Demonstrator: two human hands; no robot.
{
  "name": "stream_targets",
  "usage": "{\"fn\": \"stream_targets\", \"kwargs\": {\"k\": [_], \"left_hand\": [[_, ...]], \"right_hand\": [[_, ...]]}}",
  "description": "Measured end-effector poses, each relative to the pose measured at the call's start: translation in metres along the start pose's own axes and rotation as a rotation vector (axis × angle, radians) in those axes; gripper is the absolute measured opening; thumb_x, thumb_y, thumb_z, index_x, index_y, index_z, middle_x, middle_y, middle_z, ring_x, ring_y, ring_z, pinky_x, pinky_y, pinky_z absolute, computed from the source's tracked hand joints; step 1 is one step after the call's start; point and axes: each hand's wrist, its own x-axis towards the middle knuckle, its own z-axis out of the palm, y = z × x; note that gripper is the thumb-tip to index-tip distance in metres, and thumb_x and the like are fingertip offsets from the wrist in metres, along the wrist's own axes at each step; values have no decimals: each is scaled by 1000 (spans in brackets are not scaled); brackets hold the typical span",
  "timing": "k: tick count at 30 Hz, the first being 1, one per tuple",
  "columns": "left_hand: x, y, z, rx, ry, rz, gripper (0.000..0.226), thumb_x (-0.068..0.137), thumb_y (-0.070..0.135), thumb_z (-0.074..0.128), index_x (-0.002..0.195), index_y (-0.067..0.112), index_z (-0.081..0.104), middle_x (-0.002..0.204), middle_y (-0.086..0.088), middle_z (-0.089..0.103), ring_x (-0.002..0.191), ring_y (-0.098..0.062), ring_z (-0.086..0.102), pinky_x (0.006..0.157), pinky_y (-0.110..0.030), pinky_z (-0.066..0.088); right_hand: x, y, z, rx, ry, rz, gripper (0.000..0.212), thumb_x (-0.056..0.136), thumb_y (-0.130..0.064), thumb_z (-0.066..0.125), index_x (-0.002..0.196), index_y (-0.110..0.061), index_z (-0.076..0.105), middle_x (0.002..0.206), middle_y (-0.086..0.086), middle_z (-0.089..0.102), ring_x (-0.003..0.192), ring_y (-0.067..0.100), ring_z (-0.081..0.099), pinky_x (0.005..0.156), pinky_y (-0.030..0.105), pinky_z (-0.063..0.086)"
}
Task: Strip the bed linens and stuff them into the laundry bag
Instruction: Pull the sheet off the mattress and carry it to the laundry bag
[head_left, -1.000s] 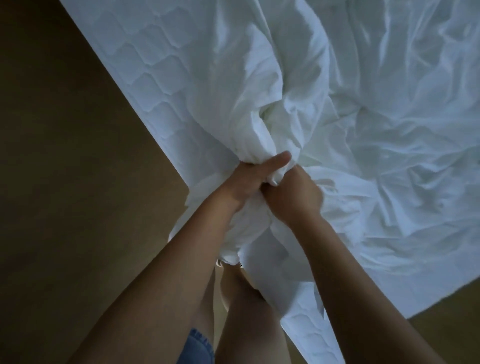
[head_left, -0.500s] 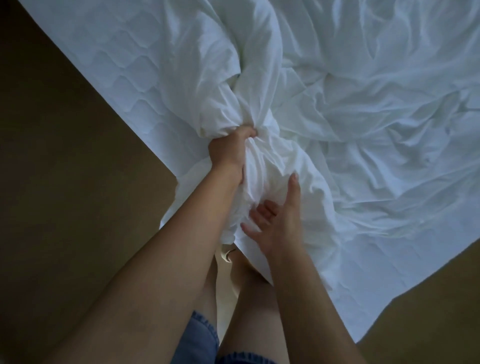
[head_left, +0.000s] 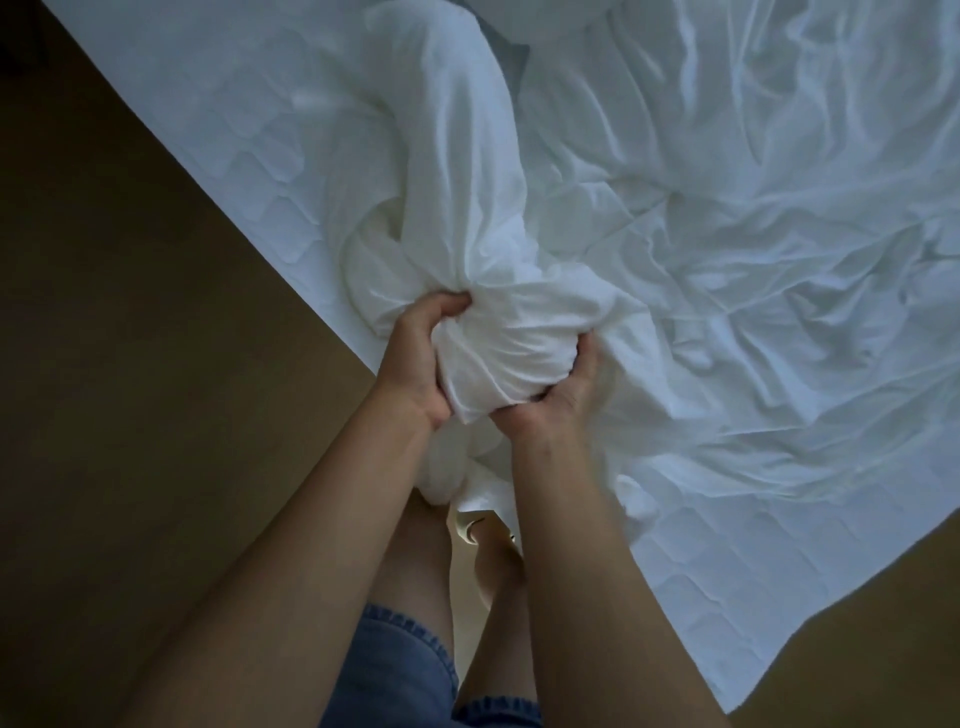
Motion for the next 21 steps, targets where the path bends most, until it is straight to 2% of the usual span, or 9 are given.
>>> {"fn": "stream_targets", "kwargs": {"k": [2, 4, 6, 8, 10, 13, 15, 18, 21], "left_hand": [[-2, 9, -10, -9, -18, -21, 22, 85, 21, 52, 95, 10, 68, 95, -11, 69, 94, -30, 64, 92, -40, 48], [-4, 16, -14, -23, -26, -59, 26, 85, 28, 53, 101, 14, 69, 106, -9, 70, 100, -28, 65, 94, -41, 48], [-8, 22, -13, -44, -48, -105, 25, 86, 33, 55, 100, 18, 67, 103, -5, 70, 95, -25, 64, 87, -38, 50], [-9, 25, -15, 8, -43, -156, 30, 75, 35, 65, 100, 19, 64, 98, -5, 67, 85, -23, 63, 78, -36, 50], [-6, 32, -23, 98, 23, -188, 41, 63, 27, 74, 100, 16, 61, 105, -10, 63, 79, -23, 61, 74, -35, 50], [2, 53, -41, 141, 230, -115, 19, 82, 11, 62, 100, 10, 60, 106, -9, 59, 95, -25, 57, 83, -40, 49], [6, 64, -58, -29, 285, -123, 34, 79, 21, 60, 110, 10, 61, 109, -7, 62, 99, -25, 57, 88, -43, 48], [11, 71, -81, -264, 287, 65, 42, 78, 44, 64, 112, 19, 62, 110, -6, 68, 98, -24, 65, 92, -41, 48], [24, 74, -96, -80, 496, 159, 106, 45, 70, 80, 135, 27, 45, 124, 0, 62, 106, -21, 63, 89, -40, 52]], "right_hand": [[-2, 1, 8, -133, -13, -147, 32, 89, -26, 52, 112, -9, 65, 120, 12, 64, 116, 31, 57, 103, 43, 43], [-12, -6, 28, -363, -29, -327, 15, 88, -10, 48, 92, -10, 63, 99, 9, 64, 97, 22, 62, 84, 29, 52], [-26, -20, 66, -708, -10, -569, 11, 85, -2, 55, 85, -10, 63, 86, 2, 66, 78, 9, 64, 67, 18, 52], [-35, -30, 114, -1096, 2, -671, 11, 78, -1, 67, 80, -12, 66, 71, -10, 69, 67, 3, 64, 61, 14, 49], [-28, -28, 154, -1517, 34, -586, 16, 72, -4, 74, 73, -15, 63, 73, -6, 66, 66, 10, 60, 63, 19, 50], [-3, 1, 182, -2040, -11, -314, 20, 70, -4, 73, 63, -13, 57, 58, 0, 57, 59, 19, 48, 57, 27, 44], [16, 25, 182, -2334, -65, -166, 26, 75, -8, 70, 57, -13, 53, 44, -2, 48, 50, 16, 38, 46, 22, 33], [37, 59, 166, -2664, -182, 5, 22, 83, -15, 64, 64, -13, 52, 72, 5, 50, 61, 18, 45, 49, 21, 33], [58, 83, 140, -2790, -208, 71, 18, 71, -30, 65, 81, -17, 58, 94, 5, 57, 89, 22, 57, 73, 24, 46]]}}
